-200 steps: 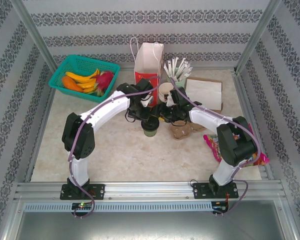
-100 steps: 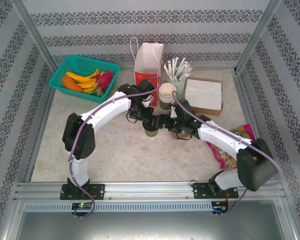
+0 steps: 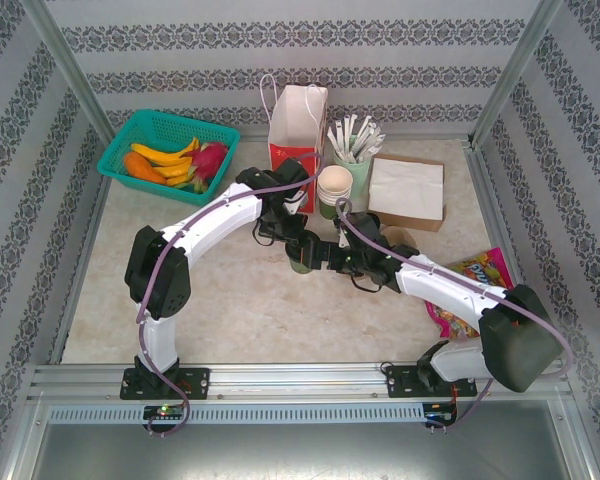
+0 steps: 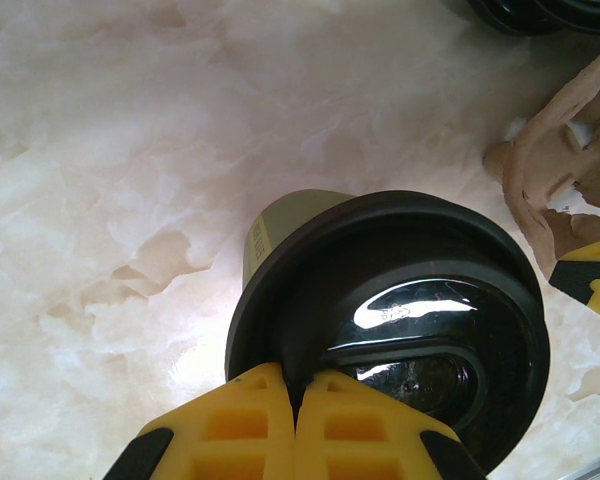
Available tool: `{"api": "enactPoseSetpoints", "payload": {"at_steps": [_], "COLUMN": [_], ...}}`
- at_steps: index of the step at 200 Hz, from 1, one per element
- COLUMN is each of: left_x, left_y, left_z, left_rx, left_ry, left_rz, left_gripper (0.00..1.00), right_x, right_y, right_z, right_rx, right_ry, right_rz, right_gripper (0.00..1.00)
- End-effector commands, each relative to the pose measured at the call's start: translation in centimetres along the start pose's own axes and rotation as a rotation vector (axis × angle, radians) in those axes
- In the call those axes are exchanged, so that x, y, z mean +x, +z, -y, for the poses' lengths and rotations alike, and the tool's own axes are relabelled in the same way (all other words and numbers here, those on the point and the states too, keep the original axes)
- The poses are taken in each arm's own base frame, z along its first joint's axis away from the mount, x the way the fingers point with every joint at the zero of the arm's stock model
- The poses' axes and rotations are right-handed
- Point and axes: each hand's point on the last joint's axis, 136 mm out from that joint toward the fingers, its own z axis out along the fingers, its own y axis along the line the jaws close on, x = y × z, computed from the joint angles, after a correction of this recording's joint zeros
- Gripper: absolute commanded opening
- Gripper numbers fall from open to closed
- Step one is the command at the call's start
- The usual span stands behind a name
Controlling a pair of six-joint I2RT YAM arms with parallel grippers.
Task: Pack the takeout coffee
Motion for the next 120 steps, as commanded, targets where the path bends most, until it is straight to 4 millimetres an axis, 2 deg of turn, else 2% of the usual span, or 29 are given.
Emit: {"api": "enactPoseSetpoints", "payload": {"at_steps": [1, 29, 51, 96, 120], "left_x": [2.9, 4.0, 5.5, 6.0, 6.4], "left_y": [4.5, 6.1, 7.6, 8.1, 8.4], "left_z": [-1.2, -1.7, -2.3, -2.5, -2.8], "left_rx": [-0.067, -0.072, -0.078, -0.081, -0.087], "left_ry": [-0.013, -0.024, -0.039, -0.031, -0.019], "left_rz": [-0.150, -0.188, -0.243, -0.261, -0.280], "left_gripper": [0.00, 0.00, 0.00, 0.00, 0.00], "right_x": [0.6, 2.1, 2.9, 4.3, 4.9], "right_y": [0.9, 1.5, 1.4, 1.3, 1.6], "right_z": [1.7, 3.2, 5.4, 8.4, 8.5], "right_rx": [0.104, 0.182, 0.284, 0.402, 0.407], "right_ry": [-0.067, -0.100, -0.117, -0.163, -0.171], "right_rz": [0.001, -0.028, -0.017, -0.039, -0.073], "right_gripper": [0.98, 0.96, 0.95, 0.93, 0.92]}}
